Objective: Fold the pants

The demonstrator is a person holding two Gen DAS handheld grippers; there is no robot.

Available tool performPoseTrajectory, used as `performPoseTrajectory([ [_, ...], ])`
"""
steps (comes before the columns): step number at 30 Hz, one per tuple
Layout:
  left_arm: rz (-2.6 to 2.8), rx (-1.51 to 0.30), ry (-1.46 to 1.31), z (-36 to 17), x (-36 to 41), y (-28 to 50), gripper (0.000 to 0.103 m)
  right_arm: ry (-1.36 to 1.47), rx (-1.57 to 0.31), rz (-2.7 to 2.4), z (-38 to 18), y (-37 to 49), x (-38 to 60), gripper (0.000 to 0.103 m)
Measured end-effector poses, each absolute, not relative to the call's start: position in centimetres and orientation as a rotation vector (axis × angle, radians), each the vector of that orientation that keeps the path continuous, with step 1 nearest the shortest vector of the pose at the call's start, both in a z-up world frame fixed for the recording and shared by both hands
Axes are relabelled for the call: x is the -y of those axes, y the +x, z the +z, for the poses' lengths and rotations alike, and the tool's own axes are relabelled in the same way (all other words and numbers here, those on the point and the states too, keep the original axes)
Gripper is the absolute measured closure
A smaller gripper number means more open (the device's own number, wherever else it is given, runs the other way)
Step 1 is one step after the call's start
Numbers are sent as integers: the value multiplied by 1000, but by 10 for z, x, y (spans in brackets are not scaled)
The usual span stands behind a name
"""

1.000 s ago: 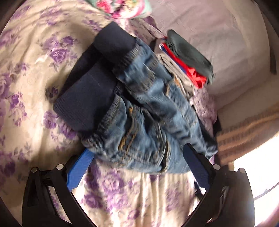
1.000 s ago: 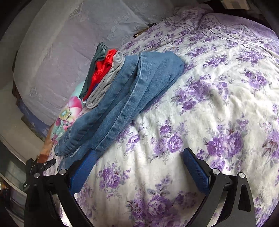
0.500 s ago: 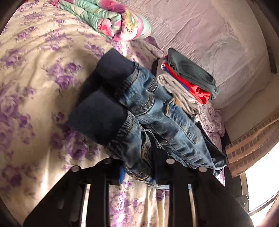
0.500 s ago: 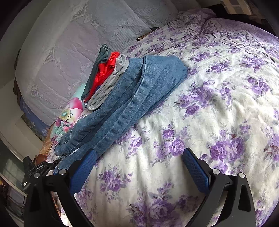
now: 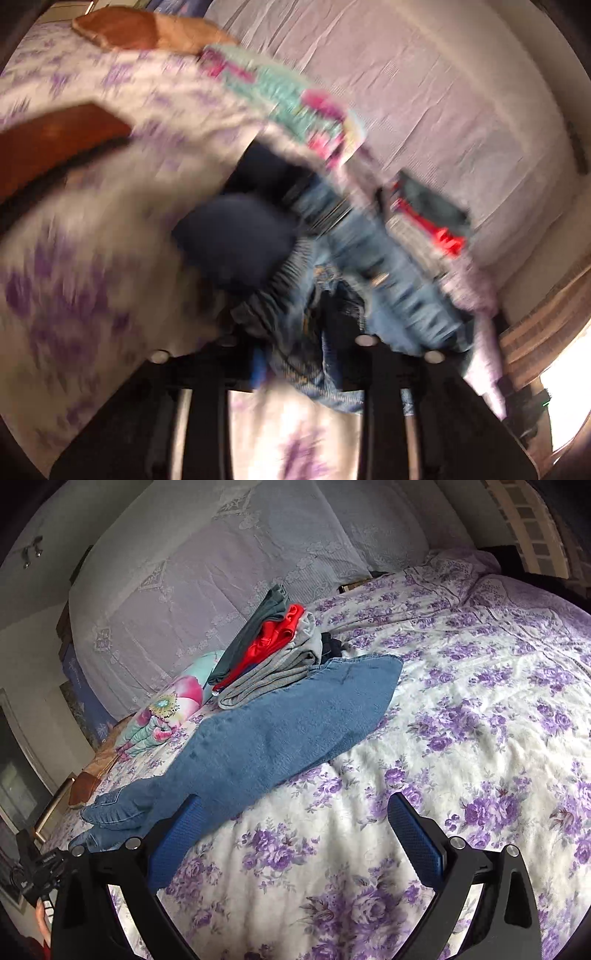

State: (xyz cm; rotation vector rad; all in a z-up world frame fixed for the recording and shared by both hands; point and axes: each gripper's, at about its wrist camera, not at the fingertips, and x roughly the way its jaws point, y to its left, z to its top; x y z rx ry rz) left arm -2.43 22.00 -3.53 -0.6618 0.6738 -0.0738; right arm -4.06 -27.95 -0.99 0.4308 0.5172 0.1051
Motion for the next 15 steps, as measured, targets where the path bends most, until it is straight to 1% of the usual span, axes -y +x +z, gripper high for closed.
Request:
performPoseTrajectory([
  [1,-65,-624,-591,-36,-211,-32,66,427,-521,103,-9,-39,279,3],
  [2,-60,-613,-537,-30,-204,-36,38,427,-525,97,-7,-37,279,3],
  [3,-88,-612,-494,-25,-199,-35,19,430,-528,92,-5,-35,280,3],
  [4,-118,-628,-458,-23,-191,-28,4,438,-532,95,0,-30,281,3],
  [7,-63,-703,-328,-23,-177,-16,5,499,-557,117,20,-6,281,3],
  [11,-67,-697,-334,-23,-184,-16,5,524,-674,50,34,65,280,3],
  [15,-99,-681,-368,-24,-187,-18,5,560,-770,-67,30,133,293,11],
])
